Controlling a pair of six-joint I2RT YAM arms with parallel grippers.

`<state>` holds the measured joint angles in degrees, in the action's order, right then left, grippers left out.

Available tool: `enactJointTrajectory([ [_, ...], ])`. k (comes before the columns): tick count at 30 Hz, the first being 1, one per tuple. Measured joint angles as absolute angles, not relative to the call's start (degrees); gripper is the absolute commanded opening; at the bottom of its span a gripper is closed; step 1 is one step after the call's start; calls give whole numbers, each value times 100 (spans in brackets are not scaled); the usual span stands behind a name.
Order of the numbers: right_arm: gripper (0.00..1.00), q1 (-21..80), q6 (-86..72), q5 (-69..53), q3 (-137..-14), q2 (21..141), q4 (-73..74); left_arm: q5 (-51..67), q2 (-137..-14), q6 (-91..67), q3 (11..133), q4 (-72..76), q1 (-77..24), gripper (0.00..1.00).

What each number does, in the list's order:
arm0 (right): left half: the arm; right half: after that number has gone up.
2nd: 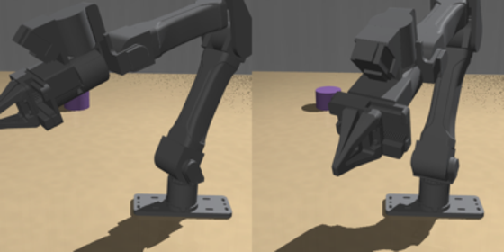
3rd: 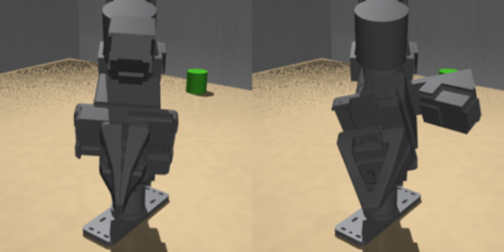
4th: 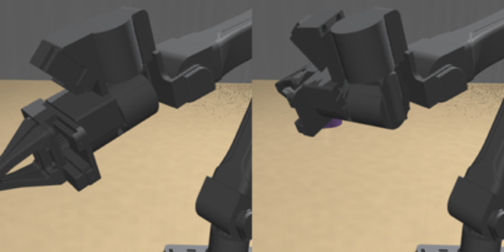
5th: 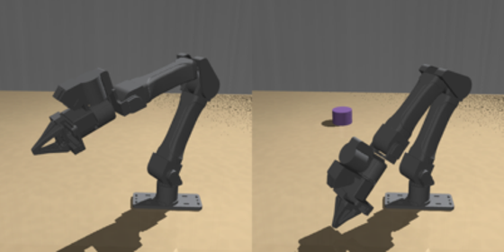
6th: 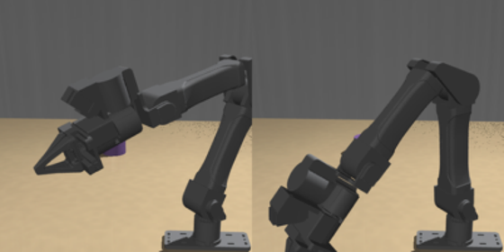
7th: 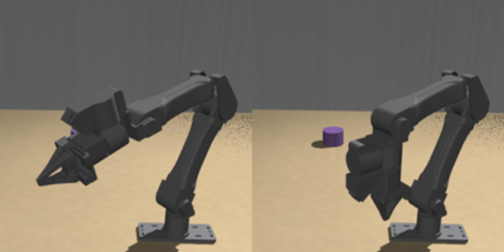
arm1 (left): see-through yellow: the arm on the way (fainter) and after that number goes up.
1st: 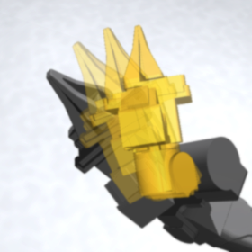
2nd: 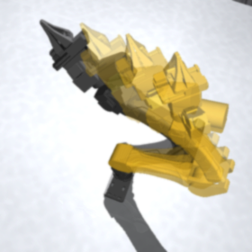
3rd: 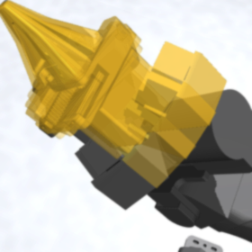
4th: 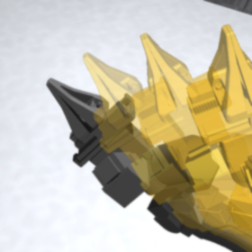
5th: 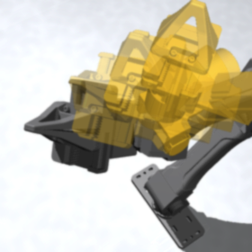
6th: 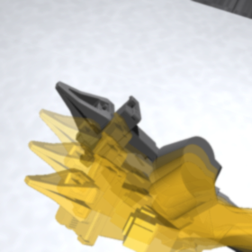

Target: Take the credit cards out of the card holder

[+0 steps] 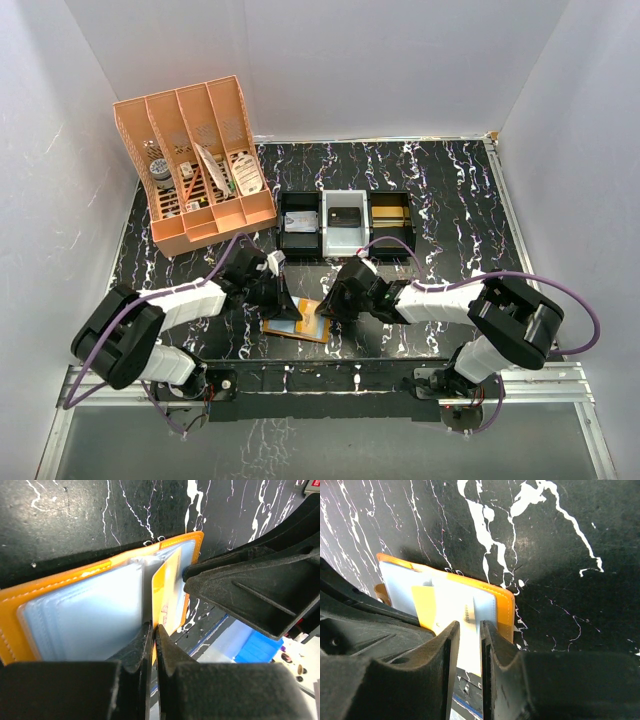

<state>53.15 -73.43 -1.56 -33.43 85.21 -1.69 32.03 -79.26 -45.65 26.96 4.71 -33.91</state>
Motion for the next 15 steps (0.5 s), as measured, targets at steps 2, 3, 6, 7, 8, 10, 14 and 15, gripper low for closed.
enactJointTrajectory([
  [2, 22, 5310, -7341, -161, -3330, 8521, -193, 3089, -7797, -4462, 2746, 257, -3391, 0],
  [3, 22, 5308, -7341, -165, -3330, 8521, -198, 3057, -7752, -4425, 2762, 193, -3391, 0],
  [6, 22, 5288, -7332, -169, -3330, 8521, -200, 2915, -7625, -4311, 2821, -56, -3391, 0],
  [7, 22, 5282, -7321, -174, -3328, 8521, -198, 2871, -7596, -4276, 2842, -132, -3391, 0],
  [8, 22, 5275, -7310, -183, -3328, 8521, -198, 2829, -7568, -4241, 2864, -196, -3391, 0],
  [10, 23, 5266, -7260, -209, -3332, 8521, -198, 2753, -7511, -4187, 2906, -333, -3391, 0],
  [14, 26, 5218, -7065, -250, -3450, 8510, -69, 2604, -7389, -4064, 3026, -593, -3391, 0],
  [15, 27, 5203, -7011, -255, -3500, 8495, -23, 2567, -7365, -4038, 3065, -657, -3391, 0],
])
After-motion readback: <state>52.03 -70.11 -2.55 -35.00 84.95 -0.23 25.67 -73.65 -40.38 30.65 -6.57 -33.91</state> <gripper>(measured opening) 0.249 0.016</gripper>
